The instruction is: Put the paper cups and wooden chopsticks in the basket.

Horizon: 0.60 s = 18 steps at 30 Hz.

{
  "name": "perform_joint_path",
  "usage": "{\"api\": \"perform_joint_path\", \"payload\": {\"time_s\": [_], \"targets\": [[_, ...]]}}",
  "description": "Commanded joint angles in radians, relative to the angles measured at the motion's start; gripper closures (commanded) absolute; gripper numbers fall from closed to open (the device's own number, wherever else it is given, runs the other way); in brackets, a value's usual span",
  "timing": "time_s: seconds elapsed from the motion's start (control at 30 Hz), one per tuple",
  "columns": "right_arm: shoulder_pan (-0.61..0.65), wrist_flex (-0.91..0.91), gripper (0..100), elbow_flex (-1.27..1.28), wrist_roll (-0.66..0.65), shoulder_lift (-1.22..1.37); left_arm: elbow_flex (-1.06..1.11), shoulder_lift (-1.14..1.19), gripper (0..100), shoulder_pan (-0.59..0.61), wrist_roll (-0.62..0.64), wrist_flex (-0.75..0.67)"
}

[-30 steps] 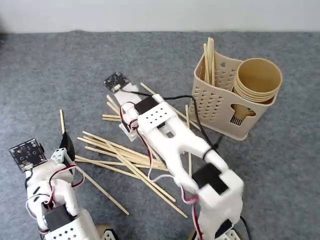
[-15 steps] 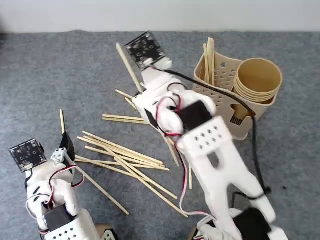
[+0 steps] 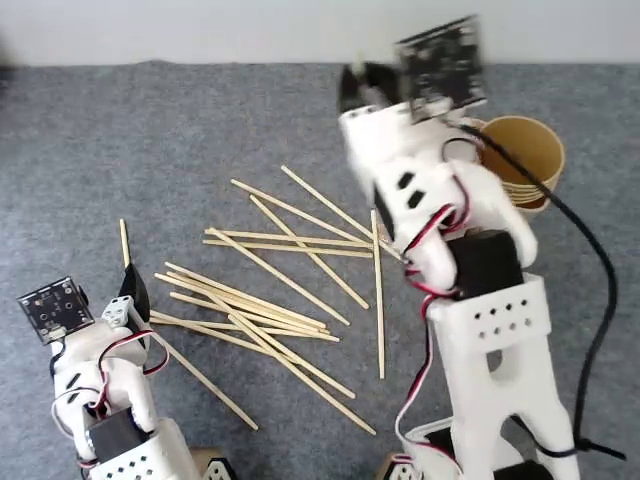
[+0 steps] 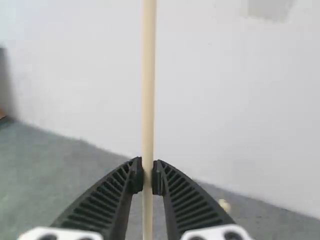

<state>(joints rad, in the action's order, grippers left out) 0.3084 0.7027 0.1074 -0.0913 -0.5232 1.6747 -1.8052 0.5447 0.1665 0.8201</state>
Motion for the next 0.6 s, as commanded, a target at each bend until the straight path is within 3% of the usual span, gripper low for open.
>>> {"api": "perform_joint_path", "payload": {"time_s": [0.0,0.3,0.47,0.57], "targets": [[-0.09,-0.163,99.1,0.069,0.0,-0.028,-0.01,-0.015,74,-0.005,-0.008,-0.023],[-0.18,-0.579,99.1,0.436,-0.006,-0.028,-0.01,-0.015,74,-0.005,-0.008,-0.023],[-0.214,-0.628,98.6,0.477,-0.006,-0.028,-0.01,-0.015,74,-0.005,-0.008,-0.023],[-0.214,-0.578,91.6,0.476,-0.008,-0.033,-0.01,-0.015,74,-0.005,-0.008,-0.023]]}}
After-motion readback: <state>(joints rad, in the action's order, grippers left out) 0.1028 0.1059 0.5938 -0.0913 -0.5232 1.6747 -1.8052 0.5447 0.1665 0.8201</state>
